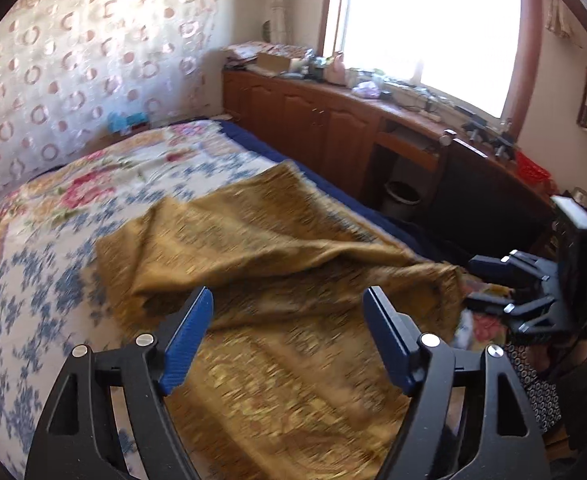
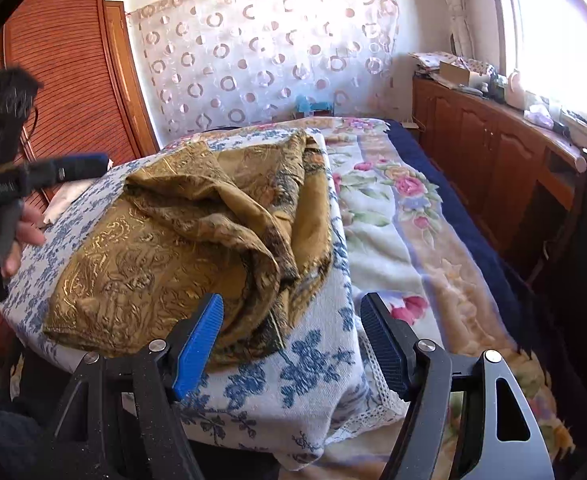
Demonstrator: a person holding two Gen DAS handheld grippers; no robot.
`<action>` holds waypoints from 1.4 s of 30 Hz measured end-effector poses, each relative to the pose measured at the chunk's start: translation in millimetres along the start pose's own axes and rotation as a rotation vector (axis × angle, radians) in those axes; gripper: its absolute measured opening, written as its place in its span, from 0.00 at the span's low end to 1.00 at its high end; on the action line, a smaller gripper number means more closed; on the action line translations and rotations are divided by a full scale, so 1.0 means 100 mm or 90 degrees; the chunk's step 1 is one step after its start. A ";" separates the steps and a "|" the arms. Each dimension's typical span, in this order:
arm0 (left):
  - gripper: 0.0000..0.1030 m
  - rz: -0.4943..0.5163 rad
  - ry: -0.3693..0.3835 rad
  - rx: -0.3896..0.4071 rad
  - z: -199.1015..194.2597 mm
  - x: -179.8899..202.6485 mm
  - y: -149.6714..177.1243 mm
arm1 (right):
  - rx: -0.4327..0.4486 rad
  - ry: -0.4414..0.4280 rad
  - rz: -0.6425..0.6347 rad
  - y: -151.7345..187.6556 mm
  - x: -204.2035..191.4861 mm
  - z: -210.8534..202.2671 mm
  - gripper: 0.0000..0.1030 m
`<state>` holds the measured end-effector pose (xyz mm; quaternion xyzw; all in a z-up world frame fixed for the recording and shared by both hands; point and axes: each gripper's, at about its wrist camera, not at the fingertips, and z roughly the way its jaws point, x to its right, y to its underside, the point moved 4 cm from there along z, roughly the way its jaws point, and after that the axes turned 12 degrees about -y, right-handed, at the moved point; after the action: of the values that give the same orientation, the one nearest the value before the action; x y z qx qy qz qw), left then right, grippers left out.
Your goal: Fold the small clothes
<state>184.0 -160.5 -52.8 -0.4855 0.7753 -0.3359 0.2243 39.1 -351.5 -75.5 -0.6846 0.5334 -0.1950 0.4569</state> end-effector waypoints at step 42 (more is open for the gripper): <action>0.80 -0.065 -0.136 -0.096 0.41 -0.89 0.88 | -0.240 -0.028 -0.335 -1.02 -1.01 2.04 0.73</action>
<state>196.7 -66.1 -143.1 -0.5730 0.7441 -0.2341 0.2513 213.3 -173.2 -71.3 -0.8757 0.3549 -0.1888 0.2674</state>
